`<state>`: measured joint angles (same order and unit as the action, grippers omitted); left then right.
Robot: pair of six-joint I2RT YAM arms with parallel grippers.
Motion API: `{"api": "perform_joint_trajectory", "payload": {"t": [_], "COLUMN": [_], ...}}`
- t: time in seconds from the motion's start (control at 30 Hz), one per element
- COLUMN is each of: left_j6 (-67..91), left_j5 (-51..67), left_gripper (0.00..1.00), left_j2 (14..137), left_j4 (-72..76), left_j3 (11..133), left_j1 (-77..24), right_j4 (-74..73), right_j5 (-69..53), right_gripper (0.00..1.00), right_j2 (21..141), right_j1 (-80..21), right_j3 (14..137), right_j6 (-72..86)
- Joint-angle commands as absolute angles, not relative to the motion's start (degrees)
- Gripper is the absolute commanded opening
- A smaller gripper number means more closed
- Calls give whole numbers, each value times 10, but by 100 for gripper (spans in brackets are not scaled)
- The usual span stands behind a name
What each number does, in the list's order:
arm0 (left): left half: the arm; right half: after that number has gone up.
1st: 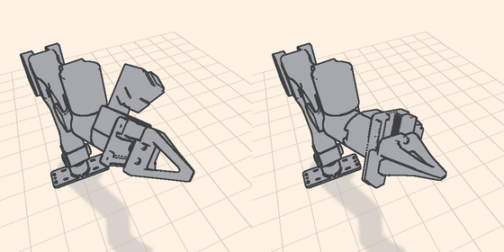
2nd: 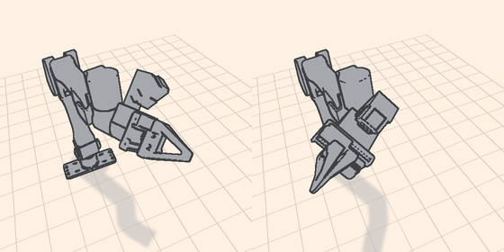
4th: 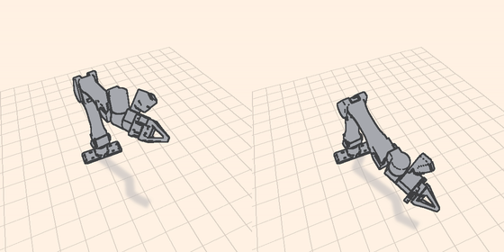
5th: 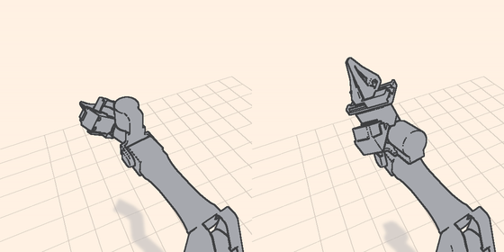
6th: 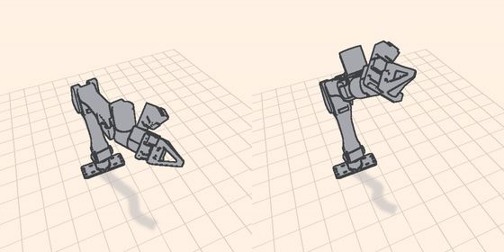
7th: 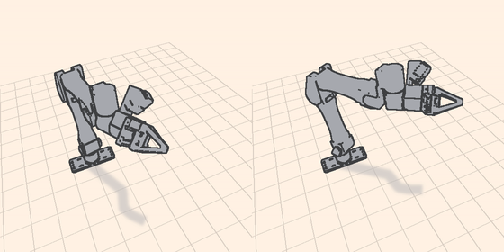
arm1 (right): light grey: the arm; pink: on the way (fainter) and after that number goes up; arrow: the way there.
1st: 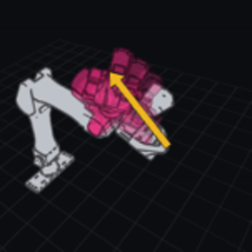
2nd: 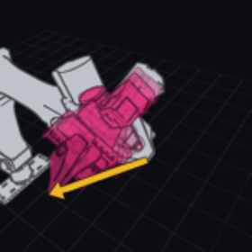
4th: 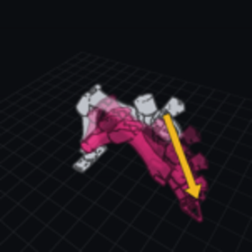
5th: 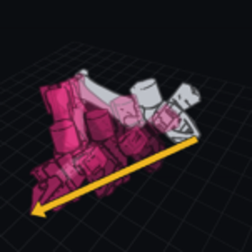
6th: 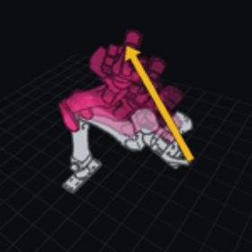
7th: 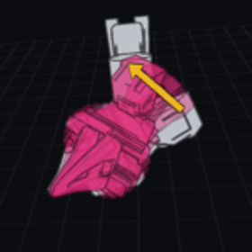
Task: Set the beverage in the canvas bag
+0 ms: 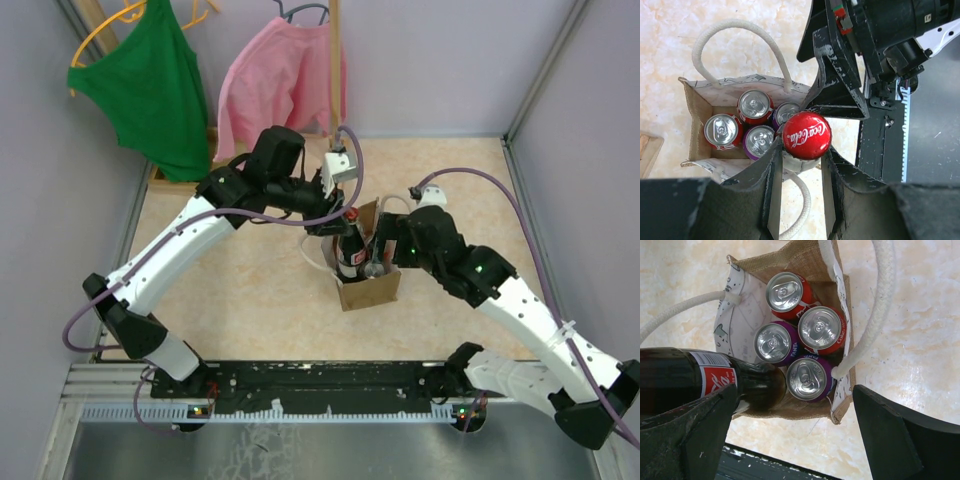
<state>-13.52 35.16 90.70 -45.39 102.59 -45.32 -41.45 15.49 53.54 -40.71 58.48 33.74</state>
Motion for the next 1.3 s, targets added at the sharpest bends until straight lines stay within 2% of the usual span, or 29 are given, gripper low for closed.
{"api": "perform_joint_trajectory", "payload": {"t": [0.0,1.27], "left_j6": [-132,-185], "left_j5": [393,365], "left_gripper": [0,0], "left_j2": [865,839], "left_j4": [-400,-316], "left_j3": [1010,762], "left_j1": [-462,-501], "right_j4": [-404,-434], "right_j5": [158,159], "right_gripper": [99,99], "right_j2": [520,485], "right_j1": [-403,-403], "right_j3": [586,577], "right_j6": [344,359]}}
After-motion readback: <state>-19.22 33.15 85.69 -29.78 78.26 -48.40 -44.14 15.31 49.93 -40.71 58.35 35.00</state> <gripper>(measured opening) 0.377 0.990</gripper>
